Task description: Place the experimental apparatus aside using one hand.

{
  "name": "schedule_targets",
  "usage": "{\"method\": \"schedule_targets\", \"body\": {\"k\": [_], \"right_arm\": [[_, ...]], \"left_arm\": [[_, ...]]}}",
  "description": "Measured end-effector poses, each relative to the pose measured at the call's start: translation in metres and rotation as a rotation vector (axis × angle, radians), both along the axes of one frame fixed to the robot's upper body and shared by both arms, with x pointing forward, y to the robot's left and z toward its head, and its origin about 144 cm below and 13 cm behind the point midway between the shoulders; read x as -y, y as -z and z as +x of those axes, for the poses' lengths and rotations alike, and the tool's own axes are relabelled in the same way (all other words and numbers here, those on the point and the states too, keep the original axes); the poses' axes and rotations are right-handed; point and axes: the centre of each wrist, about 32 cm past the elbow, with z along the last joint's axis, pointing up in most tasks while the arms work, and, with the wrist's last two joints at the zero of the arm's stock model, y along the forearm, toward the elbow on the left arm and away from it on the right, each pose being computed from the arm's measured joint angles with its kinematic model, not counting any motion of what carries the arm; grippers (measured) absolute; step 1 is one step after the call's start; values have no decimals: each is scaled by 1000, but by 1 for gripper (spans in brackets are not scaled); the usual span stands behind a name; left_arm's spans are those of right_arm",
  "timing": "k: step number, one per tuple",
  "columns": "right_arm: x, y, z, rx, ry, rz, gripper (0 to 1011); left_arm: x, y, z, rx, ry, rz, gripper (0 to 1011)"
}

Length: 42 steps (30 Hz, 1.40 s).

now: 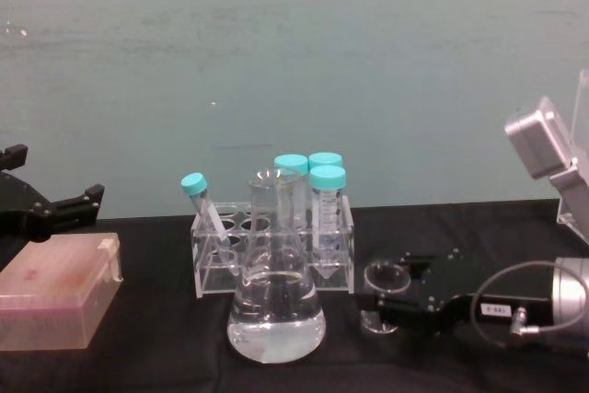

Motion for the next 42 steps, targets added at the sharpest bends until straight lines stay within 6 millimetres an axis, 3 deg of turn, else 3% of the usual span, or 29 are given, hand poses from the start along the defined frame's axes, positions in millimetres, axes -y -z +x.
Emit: {"method": "schedule_targets", "body": {"k": [27, 42], "right_arm": [[16, -9, 15, 42, 227, 24, 501], [27, -12, 21, 60, 460, 41, 501]], "left_arm": [[0, 0, 0, 0, 0, 0, 1000], [0, 0, 0, 0, 0, 0, 1000]]}}
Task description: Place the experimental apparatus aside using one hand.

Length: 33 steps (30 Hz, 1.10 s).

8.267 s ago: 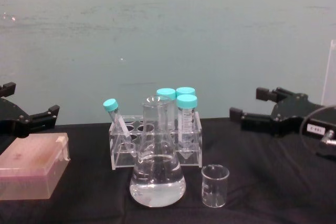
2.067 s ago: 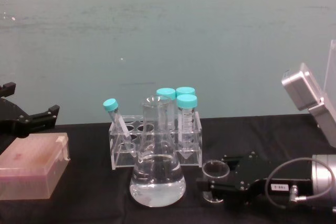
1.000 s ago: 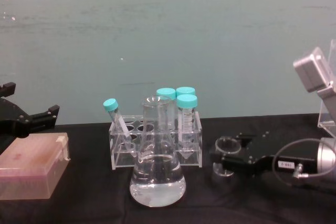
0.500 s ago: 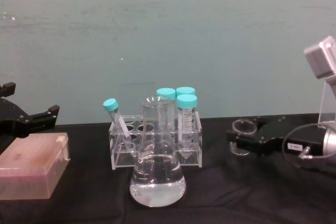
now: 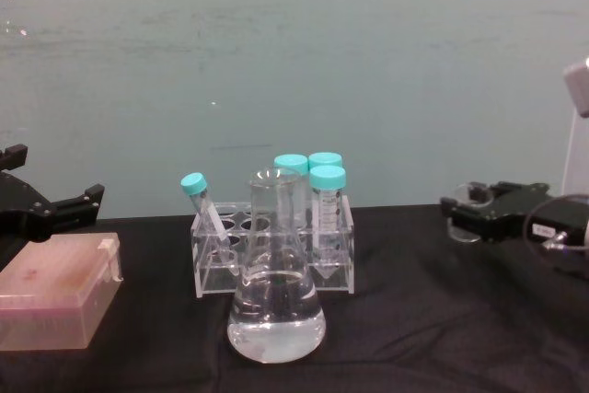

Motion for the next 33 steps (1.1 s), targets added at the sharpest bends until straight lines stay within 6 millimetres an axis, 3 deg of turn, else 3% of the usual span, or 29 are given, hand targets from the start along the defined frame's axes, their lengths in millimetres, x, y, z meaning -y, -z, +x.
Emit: {"method": "schedule_targets", "body": {"k": [15, 33], "right_arm": [[6, -2, 6, -11, 205, 14, 501], [-5, 1, 7, -34, 349, 33, 501]], "left_arm": [[0, 0, 0, 0, 0, 0, 1000], [0, 0, 0, 0, 0, 0, 1000]]}}
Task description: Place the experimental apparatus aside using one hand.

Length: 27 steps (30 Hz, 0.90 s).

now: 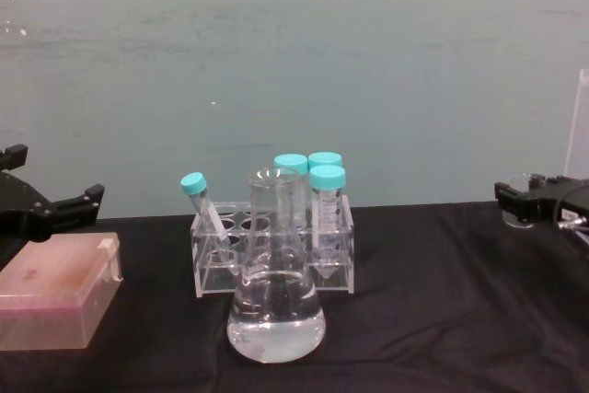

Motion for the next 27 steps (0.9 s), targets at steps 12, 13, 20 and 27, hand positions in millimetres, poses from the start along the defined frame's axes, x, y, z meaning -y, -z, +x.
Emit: {"method": "schedule_targets", "body": {"k": [12, 13, 20, 27], "right_arm": [[-9, 3, 2, -15, 66, 20, 501], [-9, 3, 2, -14, 70, 21, 501], [-14, 4, 2, -16, 116, 20, 501], [-16, 5, 1, -20, 145, 12, 501]], "left_arm": [[0, 0, 0, 0, 0, 0, 1000], [0, 0, 0, 0, 0, 0, 1000], [0, 0, 0, 0, 0, 0, 1000], [0, 0, 0, 0, 0, 0, 1000]]}}
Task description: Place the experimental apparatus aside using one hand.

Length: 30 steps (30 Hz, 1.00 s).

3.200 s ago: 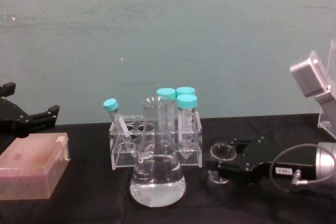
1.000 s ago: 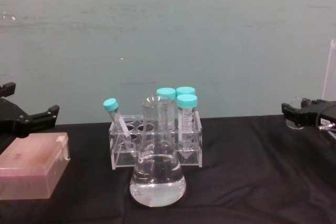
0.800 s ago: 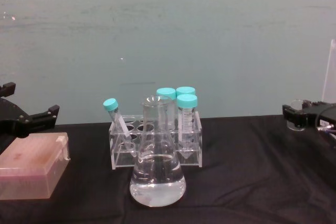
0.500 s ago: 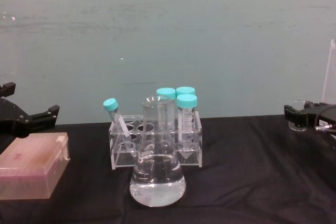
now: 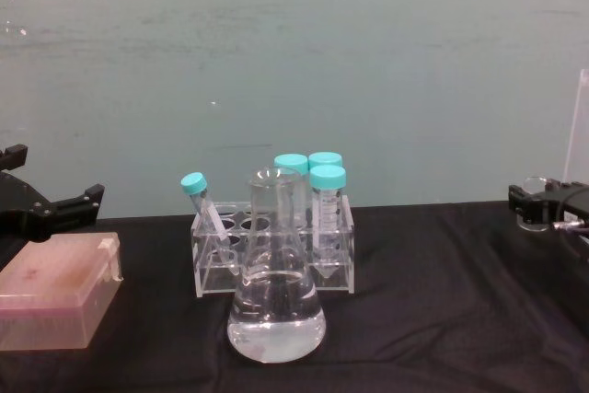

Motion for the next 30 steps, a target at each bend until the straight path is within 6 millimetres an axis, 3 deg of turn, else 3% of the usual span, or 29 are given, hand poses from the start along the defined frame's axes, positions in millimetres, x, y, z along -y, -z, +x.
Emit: {"method": "schedule_targets", "body": {"k": [30], "right_arm": [[5, 2, 2, -19, 23, -15, 501]], "left_arm": [[0, 0, 0, 0, 0, 0, 1000]]}}
